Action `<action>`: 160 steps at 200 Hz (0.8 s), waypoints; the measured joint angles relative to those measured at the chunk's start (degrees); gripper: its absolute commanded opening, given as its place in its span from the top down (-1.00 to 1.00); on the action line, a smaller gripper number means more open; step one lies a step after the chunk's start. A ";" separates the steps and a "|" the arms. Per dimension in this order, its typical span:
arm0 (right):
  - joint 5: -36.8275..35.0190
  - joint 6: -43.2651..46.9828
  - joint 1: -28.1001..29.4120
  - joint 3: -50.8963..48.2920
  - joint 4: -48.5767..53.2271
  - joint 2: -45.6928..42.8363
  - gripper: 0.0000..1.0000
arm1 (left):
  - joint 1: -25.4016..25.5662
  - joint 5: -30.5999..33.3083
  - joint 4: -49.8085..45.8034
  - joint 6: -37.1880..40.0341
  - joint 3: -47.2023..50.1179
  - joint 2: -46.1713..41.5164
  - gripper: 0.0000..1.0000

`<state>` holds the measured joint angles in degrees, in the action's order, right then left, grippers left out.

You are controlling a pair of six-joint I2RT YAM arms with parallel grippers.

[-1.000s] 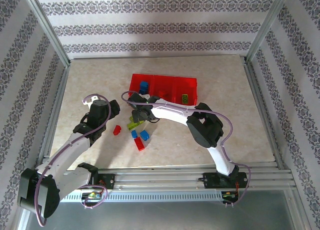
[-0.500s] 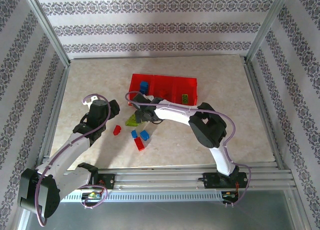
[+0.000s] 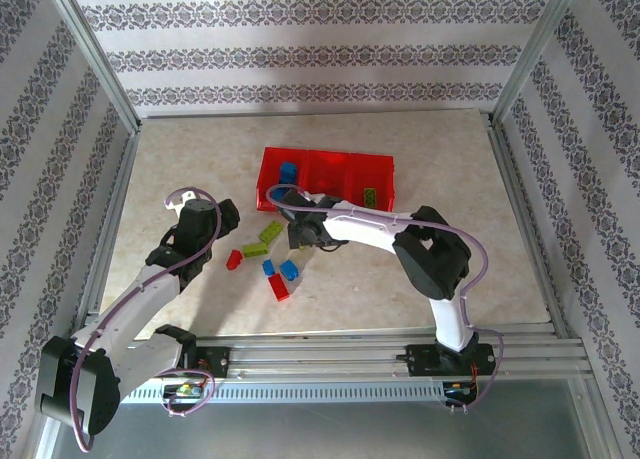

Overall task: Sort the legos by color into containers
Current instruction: Move the lego to the center of the table, then pick up the lego from the center of the table.

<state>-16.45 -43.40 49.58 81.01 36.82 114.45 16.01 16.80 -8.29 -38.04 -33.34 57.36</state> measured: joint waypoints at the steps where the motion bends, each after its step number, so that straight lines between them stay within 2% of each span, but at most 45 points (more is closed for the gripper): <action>1: -0.02 -0.02 0.00 -0.07 0.07 -0.07 -0.96 | 0.00 0.00 0.00 0.00 0.00 0.00 -0.99; 74: 0.02 -0.39 0.57 -0.85 2.05 -3.06 -0.97 | -0.02 -0.02 0.02 0.00 0.00 0.00 -0.99; 148: 0.96 -0.20 0.74 5.84 1.31 3.87 -0.96 | -0.02 -0.15 0.02 0.00 0.02 0.00 -0.99; 160: 1.40 -0.22 0.48 6.01 1.29 4.72 -0.89 | -0.02 -0.22 0.02 0.00 0.02 0.00 -0.99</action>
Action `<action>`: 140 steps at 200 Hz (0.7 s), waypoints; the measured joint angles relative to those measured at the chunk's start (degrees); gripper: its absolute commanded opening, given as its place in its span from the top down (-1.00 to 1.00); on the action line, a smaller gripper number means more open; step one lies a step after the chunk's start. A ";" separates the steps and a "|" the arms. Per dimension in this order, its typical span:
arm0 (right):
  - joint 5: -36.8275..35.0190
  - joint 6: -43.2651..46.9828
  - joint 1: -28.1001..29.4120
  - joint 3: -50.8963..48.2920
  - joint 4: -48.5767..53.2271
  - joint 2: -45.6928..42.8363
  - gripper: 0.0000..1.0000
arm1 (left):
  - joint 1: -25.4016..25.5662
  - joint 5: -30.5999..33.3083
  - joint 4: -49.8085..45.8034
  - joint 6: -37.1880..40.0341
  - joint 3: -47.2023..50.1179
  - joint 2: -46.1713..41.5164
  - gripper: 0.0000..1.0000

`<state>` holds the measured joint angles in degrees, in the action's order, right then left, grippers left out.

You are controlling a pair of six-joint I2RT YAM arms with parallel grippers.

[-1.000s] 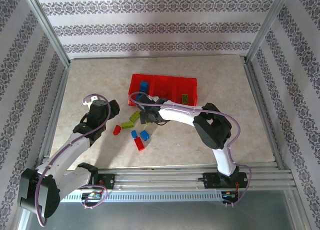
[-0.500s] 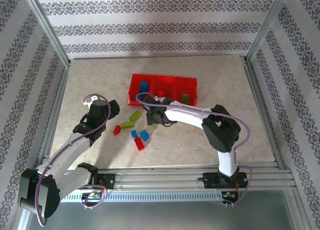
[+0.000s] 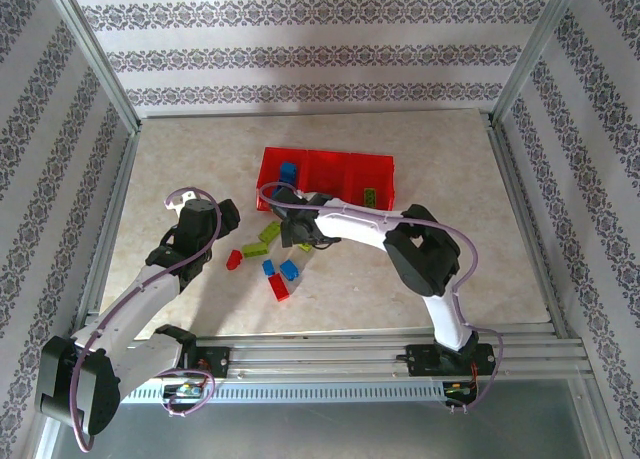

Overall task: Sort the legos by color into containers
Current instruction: Pick up the lego from the center of the table.

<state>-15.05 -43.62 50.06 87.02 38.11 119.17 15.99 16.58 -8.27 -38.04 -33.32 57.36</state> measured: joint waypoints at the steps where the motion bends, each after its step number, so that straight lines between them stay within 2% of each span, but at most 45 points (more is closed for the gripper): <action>1: 0.00 0.00 -0.02 0.00 0.02 0.07 -0.89 | 0.00 0.00 0.00 0.00 0.00 0.00 -0.99; 36: 1.20 -0.17 -0.83 -0.02 0.07 1.31 -0.53 | 0.00 0.00 0.02 0.00 0.11 0.00 -0.99; 110: 2.19 -0.94 -0.94 -4.07 -1.25 -0.63 0.02 | -0.37 -0.50 0.17 -0.22 0.22 0.00 -0.99; 140: 2.78 -0.48 -0.94 -5.05 -1.53 -1.27 0.33 | -0.37 -0.72 0.17 -0.24 0.22 0.07 -0.99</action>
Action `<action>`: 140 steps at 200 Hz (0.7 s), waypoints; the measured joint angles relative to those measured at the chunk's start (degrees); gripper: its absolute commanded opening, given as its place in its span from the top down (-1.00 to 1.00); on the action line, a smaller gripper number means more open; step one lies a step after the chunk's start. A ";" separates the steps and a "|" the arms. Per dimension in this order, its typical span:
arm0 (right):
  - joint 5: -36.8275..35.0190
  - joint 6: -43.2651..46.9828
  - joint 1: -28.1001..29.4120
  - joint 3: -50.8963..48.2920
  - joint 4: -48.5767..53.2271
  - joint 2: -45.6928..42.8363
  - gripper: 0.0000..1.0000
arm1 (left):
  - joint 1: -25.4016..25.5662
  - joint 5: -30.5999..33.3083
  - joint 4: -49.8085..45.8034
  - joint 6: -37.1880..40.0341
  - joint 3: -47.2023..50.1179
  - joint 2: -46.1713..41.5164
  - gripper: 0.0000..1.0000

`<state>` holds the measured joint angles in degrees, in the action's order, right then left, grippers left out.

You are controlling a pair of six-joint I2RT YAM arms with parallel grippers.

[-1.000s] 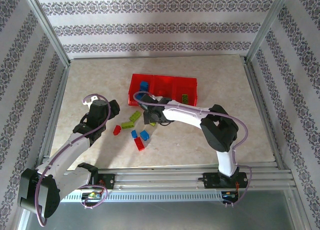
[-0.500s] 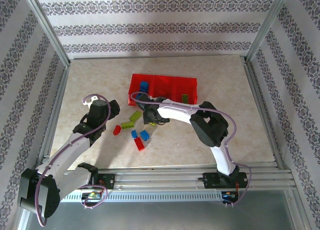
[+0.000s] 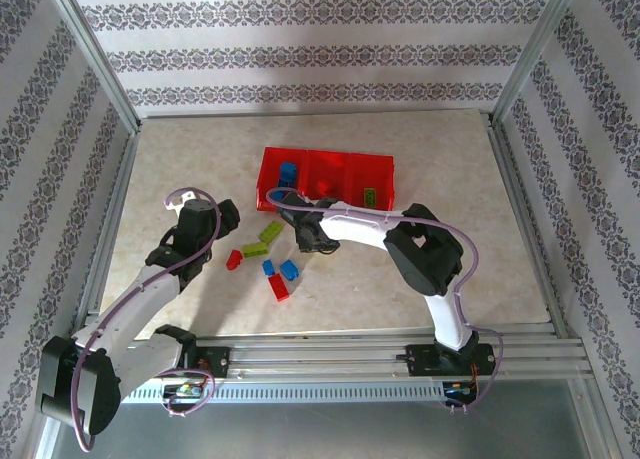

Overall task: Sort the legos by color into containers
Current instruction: Pick up the lego from the center of the table.

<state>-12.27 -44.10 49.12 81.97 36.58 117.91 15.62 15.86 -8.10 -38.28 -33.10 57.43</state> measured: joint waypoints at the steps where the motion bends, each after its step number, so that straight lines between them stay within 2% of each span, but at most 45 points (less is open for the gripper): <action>1: 0.04 -0.22 0.00 -0.02 0.00 -0.02 0.33 | 0.00 0.00 0.00 0.00 0.00 0.02 -0.99; 40: 0.35 1.05 0.00 -1.07 -0.52 -1.70 0.49 | 0.00 -0.44 0.02 0.00 0.00 0.61 -0.99; 93: -2.97 3.87 -0.35 -1.97 -0.26 -8.96 0.48 | -0.11 -0.81 0.02 0.02 0.00 1.46 -0.99; 119: -5.66 5.64 -2.84 -2.47 -0.09 -14.38 0.47 | -0.39 -1.03 0.04 0.02 0.00 1.49 -0.99; 140: -7.34 7.45 -6.97 -2.67 0.04 -17.31 0.45 | -0.42 -1.36 0.04 0.02 0.00 1.66 -0.99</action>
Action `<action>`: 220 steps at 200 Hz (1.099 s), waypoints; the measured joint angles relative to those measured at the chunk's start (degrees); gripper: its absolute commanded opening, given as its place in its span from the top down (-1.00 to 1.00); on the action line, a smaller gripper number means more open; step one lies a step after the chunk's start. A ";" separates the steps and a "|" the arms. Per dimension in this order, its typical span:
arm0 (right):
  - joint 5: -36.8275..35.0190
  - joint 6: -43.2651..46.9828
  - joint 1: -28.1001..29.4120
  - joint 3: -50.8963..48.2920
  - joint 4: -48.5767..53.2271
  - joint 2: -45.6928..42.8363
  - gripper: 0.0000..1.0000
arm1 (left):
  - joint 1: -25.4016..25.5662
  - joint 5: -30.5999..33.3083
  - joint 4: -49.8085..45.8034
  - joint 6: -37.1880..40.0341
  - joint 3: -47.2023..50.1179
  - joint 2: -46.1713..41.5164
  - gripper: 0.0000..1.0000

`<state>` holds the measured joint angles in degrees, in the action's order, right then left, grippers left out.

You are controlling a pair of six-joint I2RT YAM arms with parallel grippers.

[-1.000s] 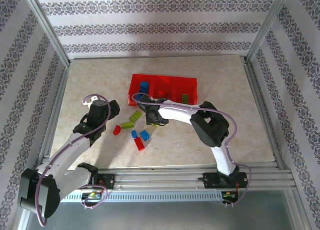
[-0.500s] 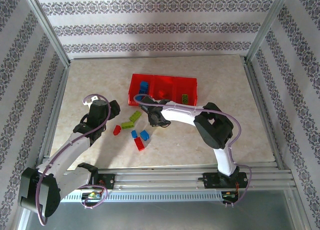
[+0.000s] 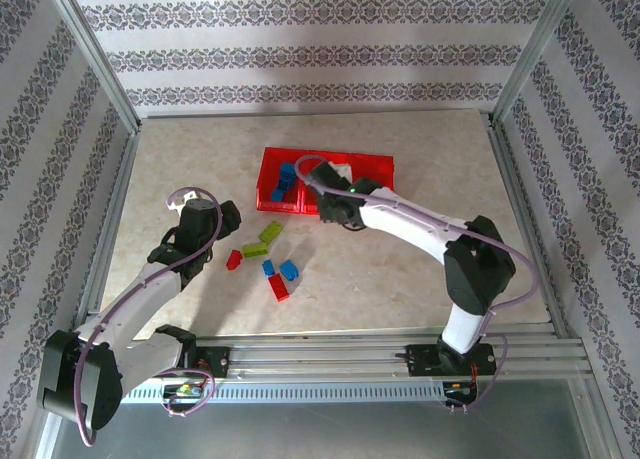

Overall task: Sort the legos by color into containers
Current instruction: Place the lego in the container.

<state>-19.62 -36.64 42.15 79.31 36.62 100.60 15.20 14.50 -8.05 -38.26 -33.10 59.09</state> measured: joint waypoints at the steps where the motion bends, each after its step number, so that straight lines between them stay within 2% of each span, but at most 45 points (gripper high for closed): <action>1: -0.13 0.17 -0.35 0.00 -0.02 -0.11 0.45 | 0.00 -0.09 0.00 0.00 0.00 0.02 -0.99; 44: -0.98 4.11 -9.01 0.07 0.07 -0.17 0.44 | -0.02 -1.01 0.02 0.02 0.00 0.13 -0.99; 77: -0.70 6.56 -13.27 1.51 -0.02 3.02 0.41 | -0.13 -1.49 0.00 0.04 0.00 0.13 -0.99; 137: 0.63 9.35 -16.00 5.35 -0.22 10.38 0.38 | -0.33 -2.03 -0.02 0.04 0.00 0.13 -0.99; 220: 5.81 10.08 -18.53 10.10 -2.38 14.23 0.28 | -0.33 -2.23 -0.02 0.04 -0.02 0.44 -0.99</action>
<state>-13.80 -26.57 23.62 89.41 34.24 114.83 14.87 12.27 -8.08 -38.22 -33.12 59.53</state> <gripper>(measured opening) 0.352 0.995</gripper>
